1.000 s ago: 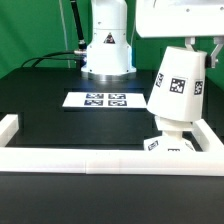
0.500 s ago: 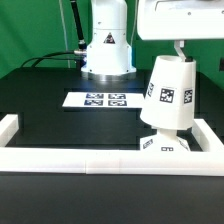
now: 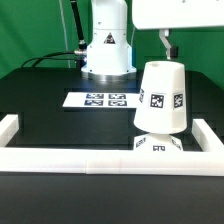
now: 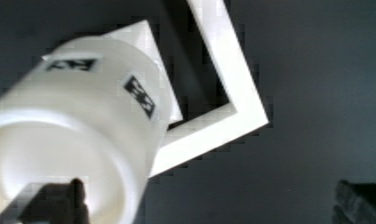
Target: Assemble lamp
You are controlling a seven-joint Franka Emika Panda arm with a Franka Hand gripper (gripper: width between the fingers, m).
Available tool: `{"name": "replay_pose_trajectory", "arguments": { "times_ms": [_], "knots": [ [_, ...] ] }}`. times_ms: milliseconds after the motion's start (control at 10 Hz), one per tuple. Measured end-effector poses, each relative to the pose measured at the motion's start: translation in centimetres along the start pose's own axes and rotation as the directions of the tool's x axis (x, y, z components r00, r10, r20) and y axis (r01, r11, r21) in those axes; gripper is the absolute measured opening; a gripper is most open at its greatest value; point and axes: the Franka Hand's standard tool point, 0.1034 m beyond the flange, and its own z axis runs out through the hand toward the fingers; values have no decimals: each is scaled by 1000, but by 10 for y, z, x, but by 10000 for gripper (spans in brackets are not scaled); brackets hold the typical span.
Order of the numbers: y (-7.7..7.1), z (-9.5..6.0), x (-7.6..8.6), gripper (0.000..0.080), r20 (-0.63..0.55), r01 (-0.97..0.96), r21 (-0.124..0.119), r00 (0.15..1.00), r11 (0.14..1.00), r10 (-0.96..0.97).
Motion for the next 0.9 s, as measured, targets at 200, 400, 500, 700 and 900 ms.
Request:
{"name": "replay_pose_trajectory", "arguments": {
  "times_ms": [200, 400, 500, 700, 900],
  "knots": [
    [6, -33, -6, 699, 27, -11, 11, 1000, 1000, 11],
    [8, -53, -7, 699, 22, -16, 28, 1000, 999, 16],
    [7, -54, -7, 699, 14, -15, 30, 1000, 999, 15],
    [7, -53, -7, 699, 16, -16, 28, 1000, 999, 16],
    [7, -52, -7, 699, 17, -16, 28, 1000, 999, 16]
  ]
}}
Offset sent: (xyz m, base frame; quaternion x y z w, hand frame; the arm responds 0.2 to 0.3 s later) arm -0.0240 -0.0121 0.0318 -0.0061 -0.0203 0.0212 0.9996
